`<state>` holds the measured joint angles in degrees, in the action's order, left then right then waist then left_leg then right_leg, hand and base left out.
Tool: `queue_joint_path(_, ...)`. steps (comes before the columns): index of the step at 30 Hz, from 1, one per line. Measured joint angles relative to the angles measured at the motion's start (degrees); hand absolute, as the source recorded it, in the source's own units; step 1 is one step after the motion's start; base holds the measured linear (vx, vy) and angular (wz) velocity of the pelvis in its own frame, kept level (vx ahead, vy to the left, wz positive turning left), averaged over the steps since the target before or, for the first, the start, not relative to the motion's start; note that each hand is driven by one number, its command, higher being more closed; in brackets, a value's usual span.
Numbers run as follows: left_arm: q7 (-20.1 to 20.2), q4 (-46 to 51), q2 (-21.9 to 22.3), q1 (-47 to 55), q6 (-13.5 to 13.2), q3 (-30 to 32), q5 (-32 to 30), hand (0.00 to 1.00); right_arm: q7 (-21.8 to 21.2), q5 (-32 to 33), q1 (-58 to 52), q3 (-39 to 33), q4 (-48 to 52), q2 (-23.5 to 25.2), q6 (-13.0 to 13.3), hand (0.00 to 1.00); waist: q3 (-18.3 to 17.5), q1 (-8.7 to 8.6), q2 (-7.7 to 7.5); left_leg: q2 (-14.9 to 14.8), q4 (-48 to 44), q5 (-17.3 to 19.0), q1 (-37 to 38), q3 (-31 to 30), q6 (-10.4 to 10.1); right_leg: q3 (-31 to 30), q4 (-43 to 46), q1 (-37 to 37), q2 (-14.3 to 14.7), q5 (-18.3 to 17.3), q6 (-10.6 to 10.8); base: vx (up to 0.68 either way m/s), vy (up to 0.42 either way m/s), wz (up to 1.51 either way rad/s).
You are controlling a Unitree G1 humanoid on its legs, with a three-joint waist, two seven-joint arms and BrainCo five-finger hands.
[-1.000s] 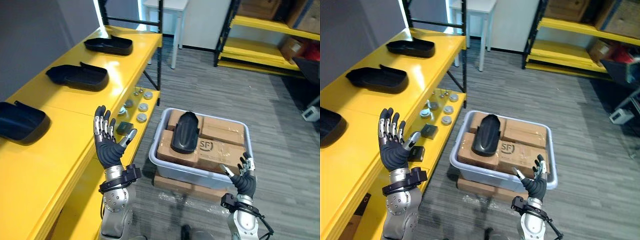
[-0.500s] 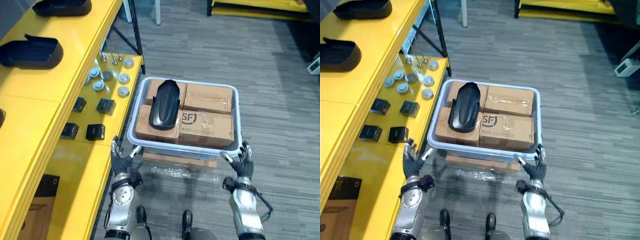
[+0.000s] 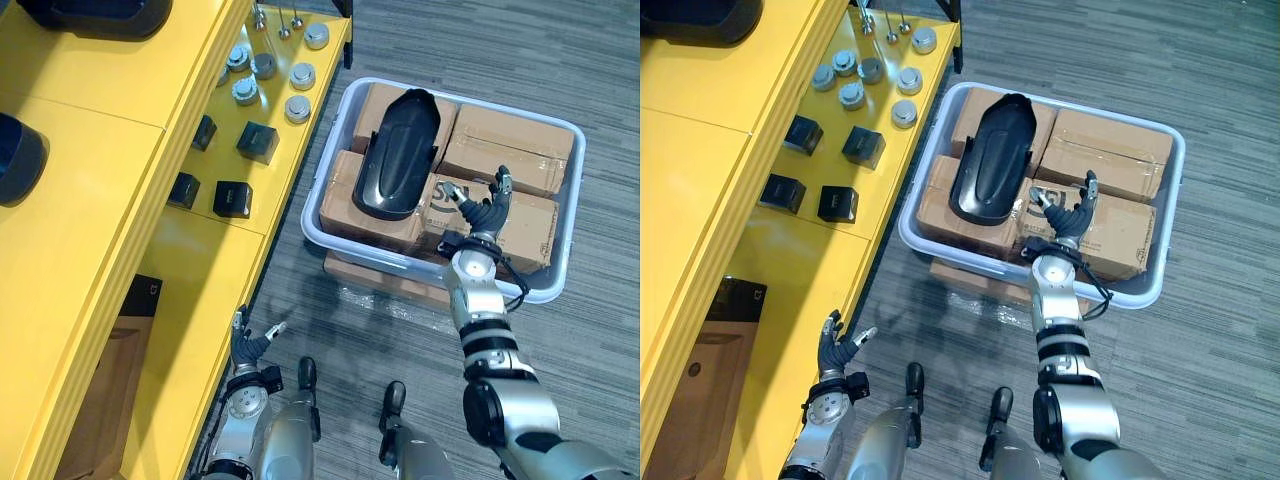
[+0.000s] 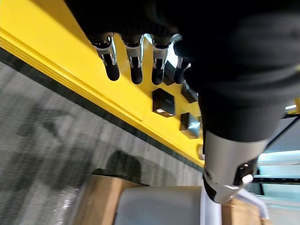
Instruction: Walk over and take plastic housings, then place them on the shelf
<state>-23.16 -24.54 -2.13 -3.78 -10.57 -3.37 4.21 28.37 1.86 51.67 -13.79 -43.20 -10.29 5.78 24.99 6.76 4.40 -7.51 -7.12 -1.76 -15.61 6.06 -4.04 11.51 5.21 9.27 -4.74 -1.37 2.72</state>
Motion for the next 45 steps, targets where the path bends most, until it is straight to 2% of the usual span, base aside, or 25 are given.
queue_joint_path(12, 1.1, -1.6, -0.9, -1.1, -0.5, -2.7, 0.2, 0.00, -0.6, 2.4, 16.9, -0.8, -20.9, -8.5, -2.1, 0.00, 2.0, 1.25, 1.05, 1.7, 1.0, -2.9, -4.7, -3.2, 1.4, 1.7, -0.8, 3.1, -0.7, 1.5, 0.4, -0.05, 0.028, 0.12)
queue_joint_path(21, 2.3, -1.7, -0.9, -1.2, -1.2, -5.3, 1.4, 0.00, -1.4, 2.3, 24.0, -0.7, -30.2, -17.3, -4.0, 0.00, 2.6, 3.39, 1.78, 2.5, 1.4, -4.2, -7.8, -5.6, 1.5, 3.5, -2.0, 4.7, -0.7, 1.7, 0.5, 0.00, 0.018, 0.14)
queue_joint_path(23, 2.4, -1.7, -1.0, -1.2, -1.3, -5.5, 1.4, 0.00, -1.5, 2.3, 25.2, -0.4, -32.0, -18.9, -4.7, 0.00, 2.8, 3.35, 2.11, 2.6, 1.3, -4.3, -8.6, -6.2, 1.5, 3.9, -2.0, 5.0, -0.7, 1.9, 0.6, 0.04, 0.027, 0.14)
queue_joint_path(29, 3.3, -1.7, -0.9, -1.2, -1.7, -7.2, 3.2, 0.00, -2.1, 2.0, 28.5, 3.6, -36.5, -24.1, -6.9, 0.00, 3.1, 4.15, 2.79, 2.9, 1.3, -4.4, -11.0, -7.9, 1.7, 5.4, -2.6, 6.2, -0.8, 2.5, 1.1, 0.05, 0.023, 0.14)
queue_joint_path(33, 3.6, -2.8, -0.8, -1.8, -1.8, -7.2, 3.5, 0.00, -3.1, 1.6, 30.0, 7.5, -37.4, -27.8, -7.7, 0.00, 3.6, 5.18, 3.96, 3.3, 1.0, -4.5, -12.8, -9.3, 1.8, 6.6, -2.9, 6.9, -0.9, 2.7, 1.2, 0.03, 0.017, 0.16)
queue_joint_path(35, 3.7, -3.3, -0.7, -1.9, -1.8, -7.3, 3.6, 0.00, -3.8, 0.0, 30.3, 9.5, -38.2, -28.8, -8.2, 0.00, 3.6, 5.92, 3.99, 3.4, 0.9, -4.5, -13.4, -9.5, 1.8, 6.7, -2.9, 7.4, -0.9, 2.7, 1.2, 0.04, 0.007, 0.09)
queue_joint_path(36, 3.9, -3.8, -0.6, -1.9, -1.8, -7.3, 3.6, 0.00, -4.4, -0.5, 30.5, 10.7, -38.8, -29.1, -8.6, 1.00, 3.6, 6.24, 4.00, 3.5, 0.9, -4.5, -13.7, -9.6, 1.8, 6.8, -2.9, 7.6, -1.0, 2.7, 1.2, 0.05, -0.003, 0.05)
queue_joint_path(45, 6.0, -3.7, -0.5, -2.2, -1.6, -7.2, 3.7, 0.00, -7.6, -4.8, 30.5, 12.7, -39.6, -32.7, -10.7, 1.00, 3.6, 6.68, 4.06, 3.9, 0.8, -4.7, -14.8, -11.1, 2.0, 8.4, -3.2, 7.7, -1.0, 2.7, 1.3, 0.02, -0.010, 0.09)
